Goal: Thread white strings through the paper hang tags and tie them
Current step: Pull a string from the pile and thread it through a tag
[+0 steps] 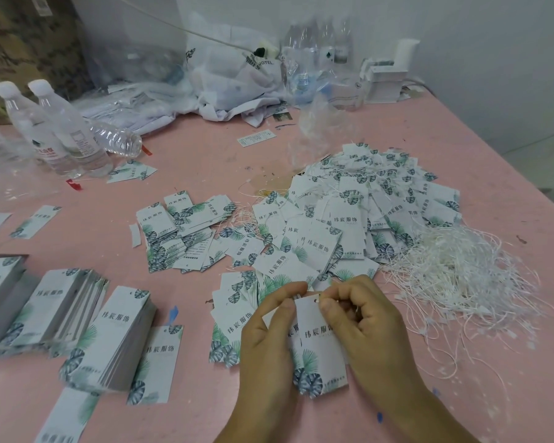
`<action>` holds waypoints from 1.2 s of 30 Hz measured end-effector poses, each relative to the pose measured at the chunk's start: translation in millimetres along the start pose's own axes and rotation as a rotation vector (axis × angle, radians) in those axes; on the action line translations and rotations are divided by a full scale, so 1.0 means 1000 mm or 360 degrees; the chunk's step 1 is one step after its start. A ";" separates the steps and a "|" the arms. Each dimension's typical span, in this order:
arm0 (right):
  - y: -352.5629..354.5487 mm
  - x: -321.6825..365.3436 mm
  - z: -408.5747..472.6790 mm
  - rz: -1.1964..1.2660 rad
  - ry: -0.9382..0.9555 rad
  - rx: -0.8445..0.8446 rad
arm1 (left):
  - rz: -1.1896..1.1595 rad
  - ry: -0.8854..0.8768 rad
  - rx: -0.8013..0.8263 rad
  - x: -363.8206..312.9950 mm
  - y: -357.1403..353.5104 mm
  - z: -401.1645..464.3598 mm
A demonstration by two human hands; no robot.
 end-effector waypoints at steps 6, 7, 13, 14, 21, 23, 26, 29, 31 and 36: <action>0.000 -0.005 0.002 -0.0055 0.0022 -0.0017 | -0.0128 0.0061 0.0071 -0.007 -0.004 -0.004; 0.000 -0.008 0.002 -0.0020 -0.0035 -0.0017 | -0.0150 0.0078 0.0089 -0.007 -0.006 -0.004; -0.006 -0.025 0.007 0.0488 -0.0550 0.0271 | -0.0262 0.0218 0.0144 -0.006 -0.009 -0.002; -0.008 -0.025 0.007 0.0527 -0.0598 0.0334 | -0.0277 0.0256 0.0156 -0.005 -0.009 -0.002; -0.020 -0.033 -0.004 0.0728 -0.0975 0.0565 | -0.0133 0.0342 0.0203 -0.004 -0.011 -0.001; -0.021 -0.032 -0.004 0.0741 -0.0993 0.0596 | -0.0104 0.0321 0.0176 -0.006 -0.010 -0.001; -0.021 -0.032 -0.004 0.0715 -0.1022 0.0634 | 0.0030 0.0224 0.0126 -0.009 -0.007 0.000; -0.023 -0.033 -0.006 0.0797 -0.1090 0.0684 | 0.0113 0.0134 0.0103 -0.011 -0.005 0.001; -0.023 -0.033 -0.006 0.0914 -0.1154 0.0718 | 0.0111 0.0095 0.0083 -0.013 -0.003 0.001; -0.015 -0.034 0.003 0.1215 -0.1168 0.0712 | -0.0102 0.0115 0.0006 -0.015 -0.001 0.001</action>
Point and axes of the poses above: each hand's wrist, its own z-axis towards the middle knuckle, its own y-axis out of the back of the hand, x = y × z, the point moved 7 cm from there along z, towards the middle knuckle, and after that the axes turned 11 degrees about -x, right-handed, at the moved point
